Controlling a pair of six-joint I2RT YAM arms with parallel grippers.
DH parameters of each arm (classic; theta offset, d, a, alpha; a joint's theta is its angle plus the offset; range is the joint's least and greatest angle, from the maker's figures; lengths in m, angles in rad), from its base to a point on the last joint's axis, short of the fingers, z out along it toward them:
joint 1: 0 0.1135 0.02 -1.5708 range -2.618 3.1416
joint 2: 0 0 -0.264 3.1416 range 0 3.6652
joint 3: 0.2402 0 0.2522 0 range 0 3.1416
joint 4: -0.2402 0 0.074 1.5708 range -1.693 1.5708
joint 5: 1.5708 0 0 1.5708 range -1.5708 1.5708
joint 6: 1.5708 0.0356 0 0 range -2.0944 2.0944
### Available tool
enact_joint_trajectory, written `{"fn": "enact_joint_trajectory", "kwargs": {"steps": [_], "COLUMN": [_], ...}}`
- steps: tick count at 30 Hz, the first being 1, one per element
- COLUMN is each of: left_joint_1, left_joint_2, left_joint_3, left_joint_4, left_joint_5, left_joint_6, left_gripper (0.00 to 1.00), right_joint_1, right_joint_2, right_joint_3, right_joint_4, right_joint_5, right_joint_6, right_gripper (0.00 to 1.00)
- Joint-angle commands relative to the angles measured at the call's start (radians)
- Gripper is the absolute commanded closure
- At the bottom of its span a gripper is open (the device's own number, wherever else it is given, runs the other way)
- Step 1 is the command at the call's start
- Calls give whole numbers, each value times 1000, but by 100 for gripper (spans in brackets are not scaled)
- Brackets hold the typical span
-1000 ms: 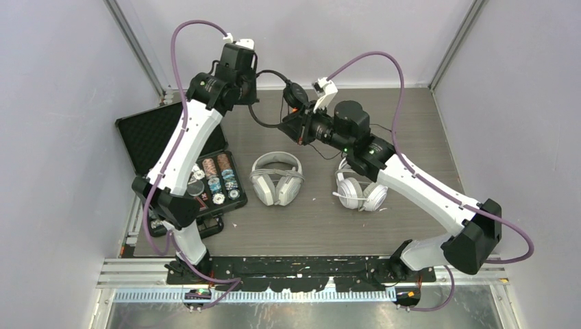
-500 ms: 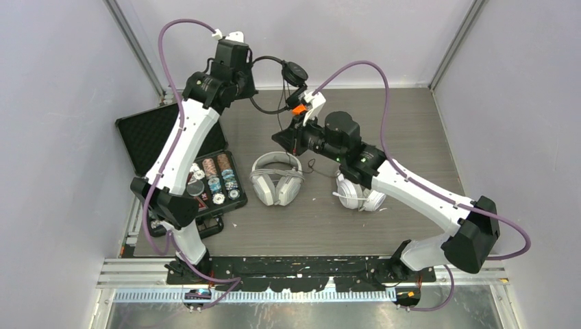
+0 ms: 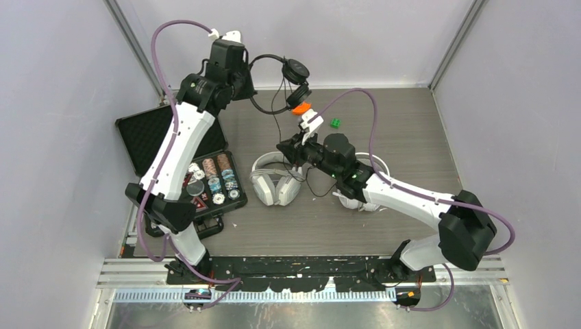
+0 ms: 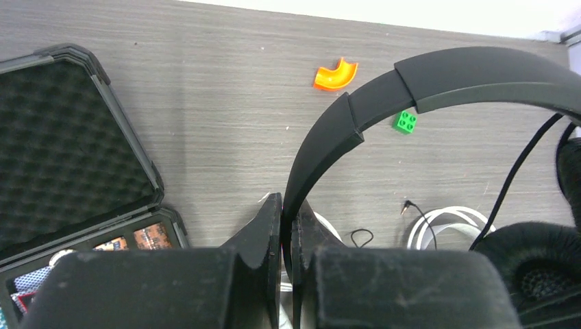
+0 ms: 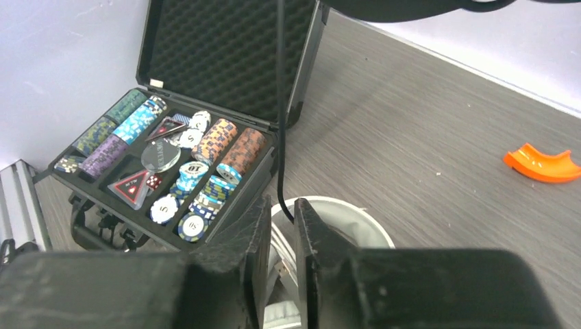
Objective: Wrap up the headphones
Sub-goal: Wrap the headphones cable around the headphones.
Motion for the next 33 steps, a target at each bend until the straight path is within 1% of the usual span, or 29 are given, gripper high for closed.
{"fn": "enact_joint_trajectory", "kwargs": {"steps": [1, 2, 4, 7, 10, 14, 18, 20, 21, 23, 27, 28, 33], "left_joint_1": [5, 5, 5, 5, 5, 5, 5, 5, 5, 5, 6, 8, 10], "left_joint_2": [-83, -87, -93, -101, -104, -109, -114, -115, -114, -116, -124, -126, -135], "left_joint_3": [6, 7, 8, 17, 27, 32, 38, 41, 44, 50, 56, 57, 60], "left_joint_4": [72, 69, 67, 64, 58, 56, 56, 56, 59, 57, 57, 57, 53], "left_joint_5": [41, 44, 50, 59, 68, 80, 84, 95, 106, 120, 143, 155, 176], "left_joint_6": [-52, -53, -52, -51, -51, -52, -49, -50, -50, -51, -50, -51, -51], "left_gripper": [100, 100, 100, 100, 100, 100, 100, 100, 100, 100, 100, 100, 100], "right_joint_1": [8, 8, 8, 8, 8, 8, 7, -1, -6, -18, -53, -65, -140], "right_joint_2": [46, 58, 86, 125, 166, 215, 245, 259, 262, 266, 263, 265, 274], "right_joint_3": [-21, -29, -41, -50, -58, -41, -80, -100, -108, -122, -152, -157, -172], "right_joint_4": [230, 266, 327, 401, 484, 522, 591, 622, 631, 652, 678, 683, 734], "right_joint_5": [-18, -14, -3, -1, -4, -15, 17, 26, 21, 12, -4, -12, -65], "right_joint_6": [-30, -31, -56, -90, -97, -94, -86, -82, -73, -62, -39, -30, 37], "right_gripper": [70, 65, 58, 51, 49, 49, 54, 59, 67, 79, 97, 100, 100]}}
